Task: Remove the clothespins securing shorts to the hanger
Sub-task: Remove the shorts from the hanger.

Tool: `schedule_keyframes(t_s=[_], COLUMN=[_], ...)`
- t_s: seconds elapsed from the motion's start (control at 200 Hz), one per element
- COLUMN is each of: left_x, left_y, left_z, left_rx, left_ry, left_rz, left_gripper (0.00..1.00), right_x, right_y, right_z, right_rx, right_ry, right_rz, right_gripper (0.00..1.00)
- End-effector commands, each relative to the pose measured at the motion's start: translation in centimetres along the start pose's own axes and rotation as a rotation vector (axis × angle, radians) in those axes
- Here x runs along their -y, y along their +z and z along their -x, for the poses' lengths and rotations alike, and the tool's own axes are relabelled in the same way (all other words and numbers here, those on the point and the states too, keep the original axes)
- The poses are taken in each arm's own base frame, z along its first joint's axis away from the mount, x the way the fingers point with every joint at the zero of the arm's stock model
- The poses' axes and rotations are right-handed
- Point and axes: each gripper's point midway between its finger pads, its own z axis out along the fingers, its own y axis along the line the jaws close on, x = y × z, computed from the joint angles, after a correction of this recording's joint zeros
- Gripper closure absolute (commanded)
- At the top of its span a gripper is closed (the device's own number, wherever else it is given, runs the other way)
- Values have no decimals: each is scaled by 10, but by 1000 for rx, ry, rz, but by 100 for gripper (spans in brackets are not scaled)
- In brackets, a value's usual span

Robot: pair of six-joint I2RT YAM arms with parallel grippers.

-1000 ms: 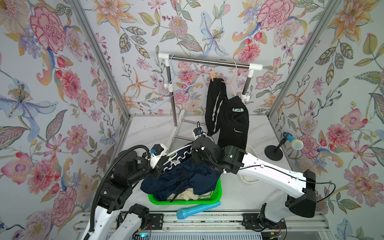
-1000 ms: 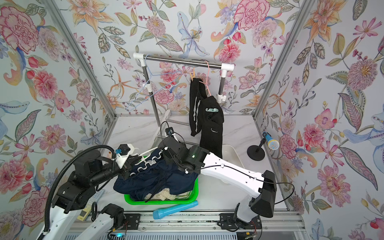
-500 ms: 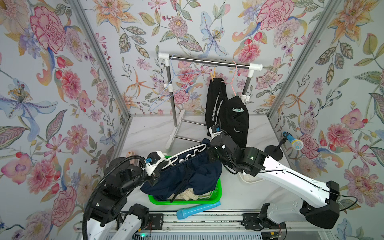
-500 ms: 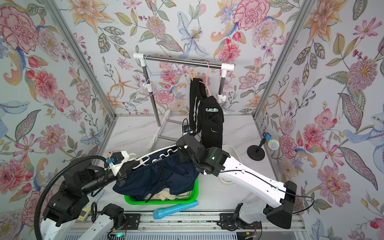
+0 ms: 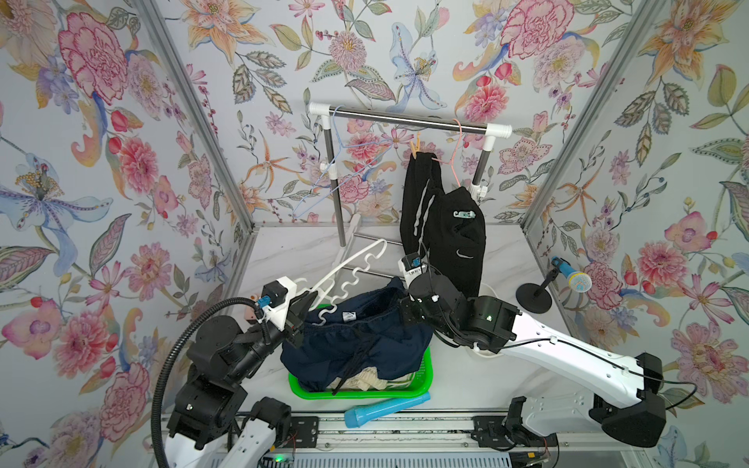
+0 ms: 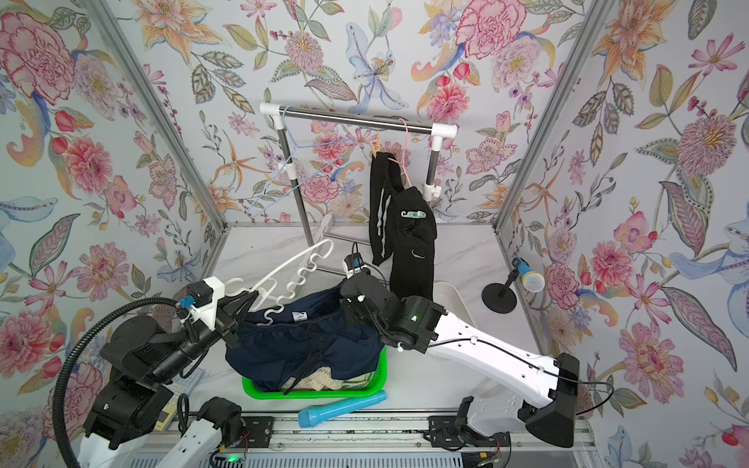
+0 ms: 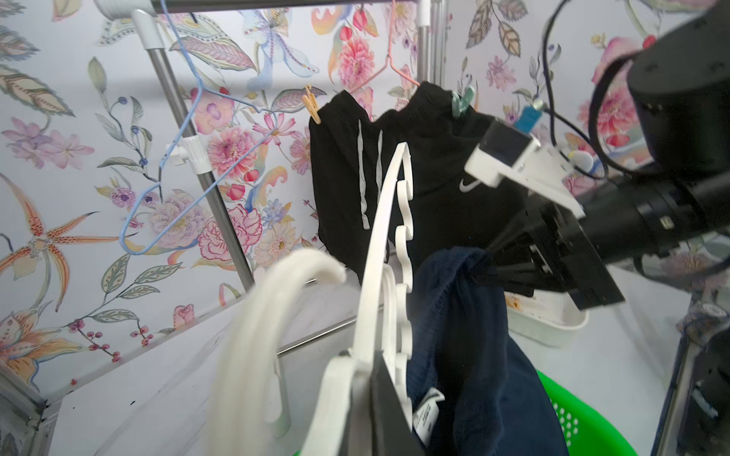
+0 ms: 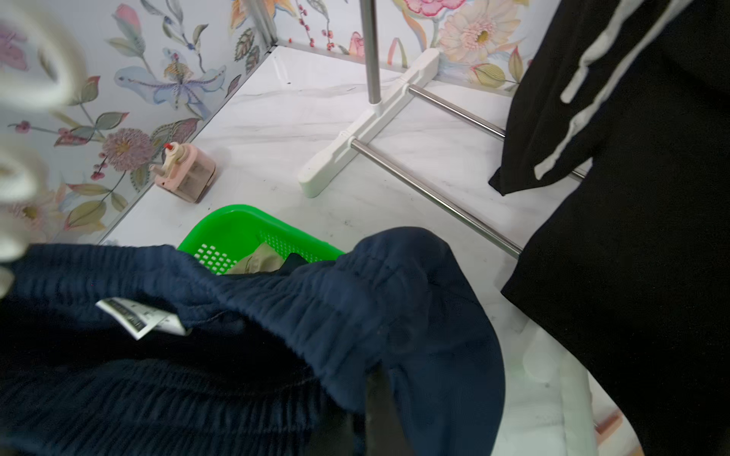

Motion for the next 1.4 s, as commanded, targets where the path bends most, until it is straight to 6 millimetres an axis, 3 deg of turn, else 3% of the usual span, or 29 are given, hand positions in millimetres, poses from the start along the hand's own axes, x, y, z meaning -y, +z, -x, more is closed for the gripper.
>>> schedule_keyframes(t_s=[0.0, 0.125, 0.27, 0.49, 0.661, 0.816, 0.966, 1.061, 1.231, 1.326, 1.396], left_x=[-16, -18, -30, -63, -73, -77, -77, -77, -75, -73, -73], left_y=[-9, -12, -17, -29, -37, -49, -44, -39, -30, -29, -29], left_z=[55, 75, 81, 61, 55, 61, 63, 63, 65, 65, 64], left_rx=[259, 375, 402, 318, 299, 323, 294, 294, 298, 299, 295], left_ry=[-132, -201, -205, -202, -201, -176, -153, -147, -141, -142, -142], left_rz=[78, 62, 137, 362, 435, 480, 476, 464, 439, 428, 425], left_gripper=[100, 100, 100, 100, 100, 100, 100, 100, 100, 100, 100], right_x=[-26, -51, -76, -104, -122, -113, -97, -91, -55, -40, -44], right_y=[-14, -24, -43, -71, -65, -38, -17, -16, -26, -28, -28], right_z=[22, 32, 52, 90, 113, 131, 146, 154, 168, 165, 155], right_rx=[74, 109, 166, 256, 296, 303, 297, 313, 344, 338, 326], right_ry=[-93, -167, -233, -306, -356, -360, -324, -325, -275, -250, -246], right_rz=[53, 106, 177, 276, 270, 185, 157, 123, 19, -12, 16], right_gripper=[100, 100, 100, 100, 100, 100, 100, 100, 100, 100, 100])
